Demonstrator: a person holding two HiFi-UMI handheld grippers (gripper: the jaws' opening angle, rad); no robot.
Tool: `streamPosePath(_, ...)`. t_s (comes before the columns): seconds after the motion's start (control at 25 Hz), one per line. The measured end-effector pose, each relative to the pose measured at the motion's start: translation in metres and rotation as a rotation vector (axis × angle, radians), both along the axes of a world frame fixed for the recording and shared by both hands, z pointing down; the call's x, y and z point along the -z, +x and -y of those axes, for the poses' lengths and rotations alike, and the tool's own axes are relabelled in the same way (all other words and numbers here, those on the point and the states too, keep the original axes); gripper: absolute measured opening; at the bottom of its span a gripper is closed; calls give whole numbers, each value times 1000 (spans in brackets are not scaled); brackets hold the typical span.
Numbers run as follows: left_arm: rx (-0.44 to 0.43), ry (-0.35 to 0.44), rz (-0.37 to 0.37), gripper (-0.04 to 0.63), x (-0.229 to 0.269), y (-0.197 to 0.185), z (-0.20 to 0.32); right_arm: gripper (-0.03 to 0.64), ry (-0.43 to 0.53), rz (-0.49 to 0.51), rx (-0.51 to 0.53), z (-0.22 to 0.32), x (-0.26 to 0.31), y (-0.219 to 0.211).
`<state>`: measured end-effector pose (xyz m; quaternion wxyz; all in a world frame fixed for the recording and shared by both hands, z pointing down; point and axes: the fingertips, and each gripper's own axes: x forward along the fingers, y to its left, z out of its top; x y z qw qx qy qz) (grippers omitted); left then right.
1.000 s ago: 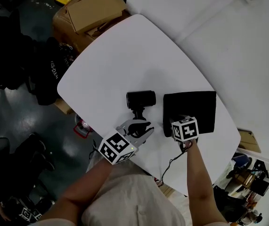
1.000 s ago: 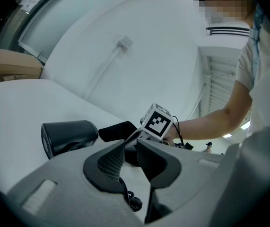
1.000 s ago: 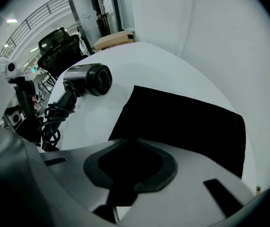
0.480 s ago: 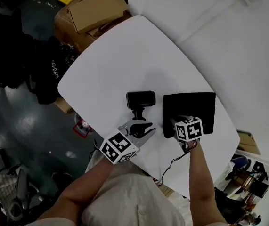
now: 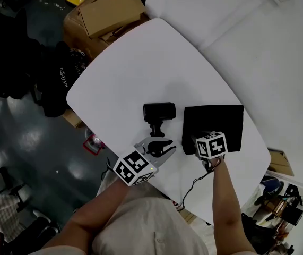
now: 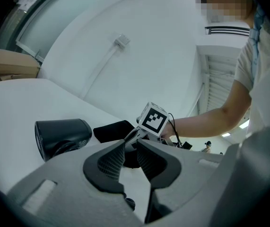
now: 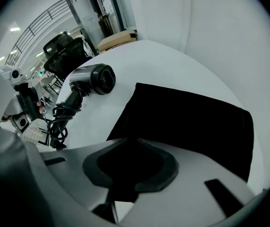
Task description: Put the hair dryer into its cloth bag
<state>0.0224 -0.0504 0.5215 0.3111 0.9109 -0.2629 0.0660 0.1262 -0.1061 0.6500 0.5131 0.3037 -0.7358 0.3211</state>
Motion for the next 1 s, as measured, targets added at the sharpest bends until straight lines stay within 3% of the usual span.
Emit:
streamPosePath(0.28, 10, -3, 3, 60, 0, 0, -3, 29, 1, -10, 20, 1, 1, 1)
streamPosePath(0.72, 17, 6, 1, 60, 4, -1, -3, 23, -60, 151, -56, 8, 40, -3)
streamPosePath(1.0, 16, 17, 19, 60, 7, -6, -5, 23, -58, 197, -80, 12, 69, -2)
